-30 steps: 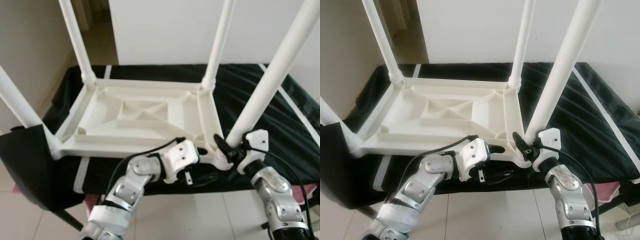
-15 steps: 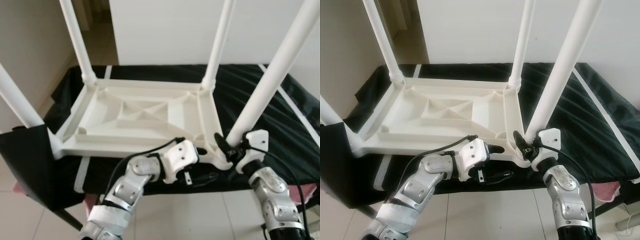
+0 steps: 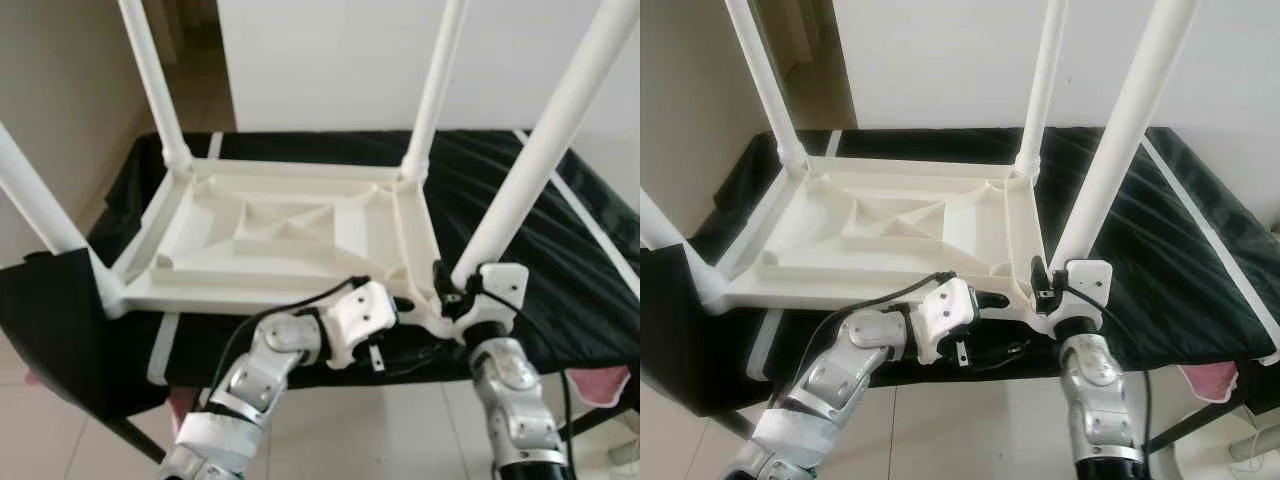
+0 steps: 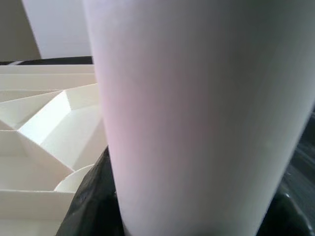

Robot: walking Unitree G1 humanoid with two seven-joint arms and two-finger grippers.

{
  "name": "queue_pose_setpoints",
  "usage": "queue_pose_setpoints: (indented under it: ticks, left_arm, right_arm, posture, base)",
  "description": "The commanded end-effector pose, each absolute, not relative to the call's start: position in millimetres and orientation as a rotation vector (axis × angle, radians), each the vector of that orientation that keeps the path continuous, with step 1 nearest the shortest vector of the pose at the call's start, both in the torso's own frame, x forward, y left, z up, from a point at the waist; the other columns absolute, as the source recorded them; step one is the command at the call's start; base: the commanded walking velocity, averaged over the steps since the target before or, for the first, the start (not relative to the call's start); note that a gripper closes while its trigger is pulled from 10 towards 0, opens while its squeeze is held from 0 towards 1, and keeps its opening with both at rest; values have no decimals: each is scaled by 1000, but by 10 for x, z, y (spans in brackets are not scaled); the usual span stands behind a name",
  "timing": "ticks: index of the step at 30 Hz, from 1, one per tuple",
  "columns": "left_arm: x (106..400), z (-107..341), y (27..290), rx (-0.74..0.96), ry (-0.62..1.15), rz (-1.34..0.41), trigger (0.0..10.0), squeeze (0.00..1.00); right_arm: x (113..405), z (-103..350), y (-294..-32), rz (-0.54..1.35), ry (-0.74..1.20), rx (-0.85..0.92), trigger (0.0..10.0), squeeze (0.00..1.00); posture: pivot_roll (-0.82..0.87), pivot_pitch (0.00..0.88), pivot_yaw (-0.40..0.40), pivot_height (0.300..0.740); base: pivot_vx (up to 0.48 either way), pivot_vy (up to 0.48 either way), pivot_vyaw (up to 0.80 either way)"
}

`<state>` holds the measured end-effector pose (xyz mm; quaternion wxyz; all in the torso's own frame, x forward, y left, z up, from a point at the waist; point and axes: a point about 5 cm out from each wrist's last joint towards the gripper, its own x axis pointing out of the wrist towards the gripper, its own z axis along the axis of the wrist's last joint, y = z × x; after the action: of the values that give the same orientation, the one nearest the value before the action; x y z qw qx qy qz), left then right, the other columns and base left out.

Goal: Building children table

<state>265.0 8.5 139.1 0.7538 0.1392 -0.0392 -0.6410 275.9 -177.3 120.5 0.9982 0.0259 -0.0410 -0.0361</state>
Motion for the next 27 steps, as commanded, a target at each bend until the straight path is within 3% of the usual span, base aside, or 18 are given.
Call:
queue_pose_setpoints:
  ticks: [1, 6, 18, 19, 27]
  left_arm:
    - [2651, 1393, 85, 287, -86, -1359, 10000, 0]
    - [2643, 1394, 85, 280, -82, -1355, 10000, 0]
    - [2640, 1392, 101, 278, -75, -1349, 10000, 0]
    - [2647, 1396, 107, 278, -75, -1345, 10000, 0]
    - [2649, 1403, 119, 278, -73, -1344, 10000, 0]
  right_arm:
    - [2705, 973, -1851, -206, 32, 89, 10000, 0]
    - [2745, 983, -1600, -336, 28, 172, 10000, 0]
    - [2725, 995, -1628, -370, 34, 159, 10000, 0]
    - [2732, 1005, -1607, -348, 28, 170, 10000, 1000]
    - [2728, 1080, -1587, -320, -28, 159, 10000, 1000]
  posture:
    - [-104, 0, -6, 740]
    - [-95, 3, -8, 740]
    - [-88, 19, -6, 740]
    - [-89, 20, -5, 740]
    - [-87, 28, 2, 740]
  base:
    - [0, 0, 0]
    - [0, 0, 0]
    - [0, 0, 0]
    - [0, 0, 0]
    - [0, 0, 0]
